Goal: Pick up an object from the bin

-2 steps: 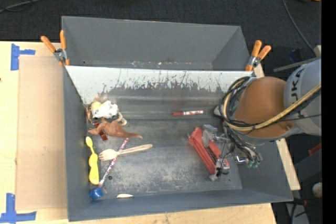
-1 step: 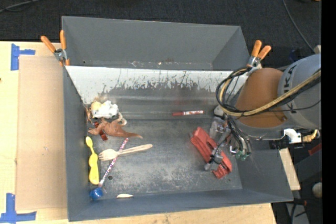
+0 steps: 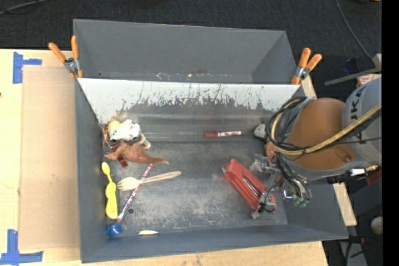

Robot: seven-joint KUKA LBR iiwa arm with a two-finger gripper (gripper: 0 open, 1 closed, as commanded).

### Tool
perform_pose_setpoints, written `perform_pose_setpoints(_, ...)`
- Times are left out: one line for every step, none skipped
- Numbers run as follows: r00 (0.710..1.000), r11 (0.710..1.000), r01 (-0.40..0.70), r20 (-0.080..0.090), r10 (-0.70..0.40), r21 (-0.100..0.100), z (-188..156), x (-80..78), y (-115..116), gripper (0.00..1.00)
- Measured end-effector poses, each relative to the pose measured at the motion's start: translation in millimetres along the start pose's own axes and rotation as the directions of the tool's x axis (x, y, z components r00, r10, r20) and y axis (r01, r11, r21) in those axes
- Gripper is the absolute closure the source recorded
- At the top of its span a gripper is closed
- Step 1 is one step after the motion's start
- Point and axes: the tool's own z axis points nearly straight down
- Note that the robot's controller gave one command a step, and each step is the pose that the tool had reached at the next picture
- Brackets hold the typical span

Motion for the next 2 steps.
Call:
perform_pose_setpoints(0.91, 0.91, -0.415, -0.002, 0.415, 0.0, 0.0, 4.2, -6.5, 1.0)
perform_pose_setpoints(0.891, 0.891, -0.455, -0.001, 0.455, 0.0, -2.1, 1.6, -6.6, 1.0)
